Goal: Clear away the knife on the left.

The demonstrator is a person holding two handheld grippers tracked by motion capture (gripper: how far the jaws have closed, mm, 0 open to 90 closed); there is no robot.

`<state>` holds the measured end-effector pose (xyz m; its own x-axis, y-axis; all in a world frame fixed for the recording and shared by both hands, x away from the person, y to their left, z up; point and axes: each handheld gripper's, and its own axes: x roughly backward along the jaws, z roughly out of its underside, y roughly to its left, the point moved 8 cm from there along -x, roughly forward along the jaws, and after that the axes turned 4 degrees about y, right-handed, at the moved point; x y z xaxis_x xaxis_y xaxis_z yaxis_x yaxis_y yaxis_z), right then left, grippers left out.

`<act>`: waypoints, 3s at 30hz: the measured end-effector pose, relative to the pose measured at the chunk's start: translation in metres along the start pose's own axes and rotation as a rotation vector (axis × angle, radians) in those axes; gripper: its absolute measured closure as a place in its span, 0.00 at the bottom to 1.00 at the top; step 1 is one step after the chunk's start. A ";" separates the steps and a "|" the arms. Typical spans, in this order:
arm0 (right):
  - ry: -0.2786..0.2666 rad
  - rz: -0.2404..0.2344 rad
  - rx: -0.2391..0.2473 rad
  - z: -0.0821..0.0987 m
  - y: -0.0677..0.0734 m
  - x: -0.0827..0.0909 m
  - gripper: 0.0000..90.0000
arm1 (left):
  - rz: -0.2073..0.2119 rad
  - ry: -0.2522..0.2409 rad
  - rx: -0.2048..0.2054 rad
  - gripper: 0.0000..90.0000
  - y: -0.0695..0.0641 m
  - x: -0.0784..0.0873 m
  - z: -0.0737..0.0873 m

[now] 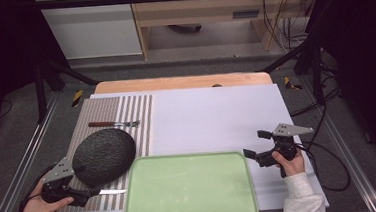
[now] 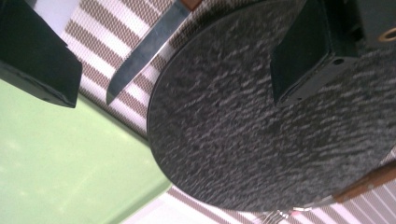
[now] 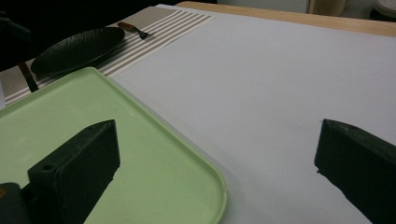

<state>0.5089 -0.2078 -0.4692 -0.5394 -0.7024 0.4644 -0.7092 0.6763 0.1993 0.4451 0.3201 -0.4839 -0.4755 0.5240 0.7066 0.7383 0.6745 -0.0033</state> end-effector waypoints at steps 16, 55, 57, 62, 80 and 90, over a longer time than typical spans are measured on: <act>-0.002 0.001 -0.002 0.000 0.000 0.000 0.01 | -0.015 0.082 0.013 0.07 0.004 0.010 0.032; 0.005 -0.001 -0.003 0.000 0.000 0.000 0.01 | -0.056 0.315 -0.115 0.66 0.009 0.004 0.055; 0.005 -0.001 -0.002 0.000 0.000 0.000 0.01 | -0.055 0.322 -0.132 0.68 0.008 0.004 0.055; 0.003 -0.001 -0.004 0.000 0.000 0.000 0.01 | -0.045 0.331 -0.173 0.70 0.007 0.005 0.056; 0.005 -0.002 -0.003 0.000 0.000 0.000 0.01 | -0.040 0.376 -0.317 0.81 -0.001 0.007 0.054; 0.006 -0.002 -0.004 0.000 0.000 0.000 0.01 | -0.028 0.398 -0.304 0.84 -0.001 0.004 0.051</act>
<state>0.5086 -0.2078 -0.4689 -0.5350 -0.7025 0.4694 -0.7083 0.6758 0.2041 0.4181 0.3476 -0.5172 -0.3216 0.2284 0.9189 0.8620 0.4723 0.1843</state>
